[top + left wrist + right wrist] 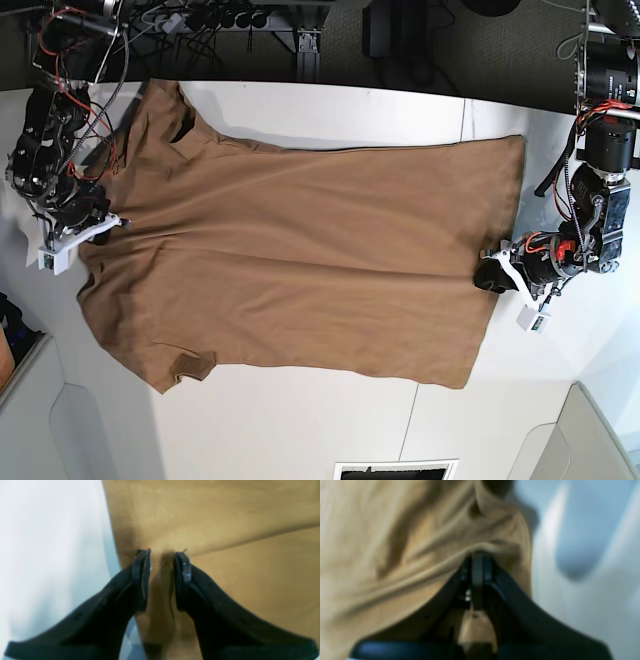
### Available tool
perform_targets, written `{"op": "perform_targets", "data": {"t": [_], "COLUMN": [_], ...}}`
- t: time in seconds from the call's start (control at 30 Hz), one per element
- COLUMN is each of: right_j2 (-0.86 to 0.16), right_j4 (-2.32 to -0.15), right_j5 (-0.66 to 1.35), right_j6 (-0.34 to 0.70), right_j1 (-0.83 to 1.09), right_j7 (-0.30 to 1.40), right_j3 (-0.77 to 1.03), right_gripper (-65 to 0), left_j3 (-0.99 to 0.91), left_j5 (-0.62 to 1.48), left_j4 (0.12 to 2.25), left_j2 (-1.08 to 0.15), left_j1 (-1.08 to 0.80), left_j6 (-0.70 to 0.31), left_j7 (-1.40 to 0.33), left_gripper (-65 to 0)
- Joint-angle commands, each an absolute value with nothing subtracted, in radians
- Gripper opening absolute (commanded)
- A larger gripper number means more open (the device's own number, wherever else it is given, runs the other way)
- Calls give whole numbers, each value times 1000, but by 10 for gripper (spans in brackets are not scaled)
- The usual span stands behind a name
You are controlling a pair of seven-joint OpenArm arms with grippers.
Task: Layout the t-shirt on the table in an organized manner, then fold the t-shirt properly
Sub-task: 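Release the shirt and move both grippers to the collar-side corners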
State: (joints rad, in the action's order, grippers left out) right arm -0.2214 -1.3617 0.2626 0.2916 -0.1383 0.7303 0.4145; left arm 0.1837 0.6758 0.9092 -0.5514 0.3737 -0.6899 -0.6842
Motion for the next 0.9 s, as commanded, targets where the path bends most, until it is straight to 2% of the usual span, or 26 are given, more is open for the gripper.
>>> {"op": "perform_targets", "data": {"t": [0.0, 0.33, 0.73, 0.87], "right_j2": [-239, -238, -238, -238], "right_j4": [-1410, -1618, -1634, -1612], "right_j5": [264, 267, 288, 277], "right_j6": [291, 288, 289, 292], "right_j1": [-126, 44, -16, -18], "right_j7": [735, 756, 749, 755], "right_j3": [417, 420, 419, 419], "right_gripper": [-650, -650, -650, -650], "left_j3": [185, 185, 185, 185], "left_j5": [677, 719, 827, 854], "left_j4": [910, 910, 1004, 1050], "left_j2": [-563, -563, -619, -652], "left_j1": [381, 382, 381, 376], "left_j6": [-698, -698, -698, -698], "left_j7": [-736, -741, -746, -808], "left_gripper": [-450, -450, -451, -471]}}
